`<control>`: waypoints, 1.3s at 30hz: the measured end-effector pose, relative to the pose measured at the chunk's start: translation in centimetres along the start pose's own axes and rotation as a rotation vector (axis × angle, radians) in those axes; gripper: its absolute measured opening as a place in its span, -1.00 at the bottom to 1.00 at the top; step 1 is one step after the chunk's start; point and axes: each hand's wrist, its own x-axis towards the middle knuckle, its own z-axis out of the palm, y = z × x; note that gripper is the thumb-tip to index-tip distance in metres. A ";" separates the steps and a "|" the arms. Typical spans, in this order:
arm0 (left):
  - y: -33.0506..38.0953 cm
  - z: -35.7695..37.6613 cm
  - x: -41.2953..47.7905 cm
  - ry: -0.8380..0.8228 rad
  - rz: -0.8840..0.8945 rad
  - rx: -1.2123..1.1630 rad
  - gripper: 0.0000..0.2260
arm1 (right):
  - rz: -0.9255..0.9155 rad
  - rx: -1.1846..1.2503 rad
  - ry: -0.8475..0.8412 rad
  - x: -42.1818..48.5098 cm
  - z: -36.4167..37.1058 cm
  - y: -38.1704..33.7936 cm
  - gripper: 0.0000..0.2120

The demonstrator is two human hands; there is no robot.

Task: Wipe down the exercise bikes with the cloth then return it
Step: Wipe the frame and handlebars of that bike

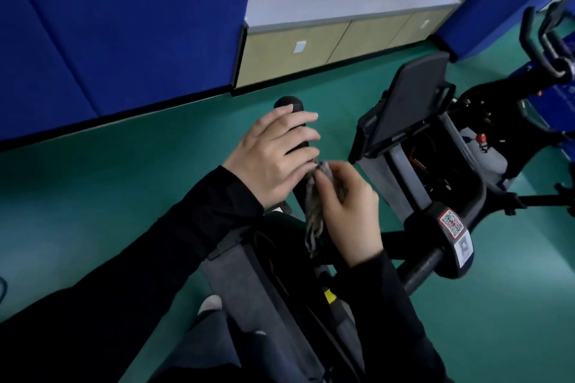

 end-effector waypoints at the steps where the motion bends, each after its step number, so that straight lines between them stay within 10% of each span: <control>1: -0.1 0.0 0.0 -0.002 0.000 -0.004 -0.81 | 0.024 0.018 -0.062 0.9 0.1 -0.1 -0.93; 10: -0.1 0.4 -0.1 0.004 -0.022 -0.022 -0.87 | 0.213 0.139 -0.428 1.8 -1.9 3.3 -0.76; 20: 0.1 0.5 0.0 0.004 -0.064 -0.025 -0.89 | 0.037 -0.025 -0.222 -1.1 -2.9 2.5 -0.93; 30: 0.6 0.1 -0.1 -0.011 -0.077 -0.002 -0.89 | -0.262 -0.179 0.002 -4.7 -0.3 2.0 -0.69; 39: 0.3 0.3 -0.4 -0.003 0.002 0.048 -0.84 | 0.051 -0.077 -0.095 -3.3 -1.6 2.1 -0.81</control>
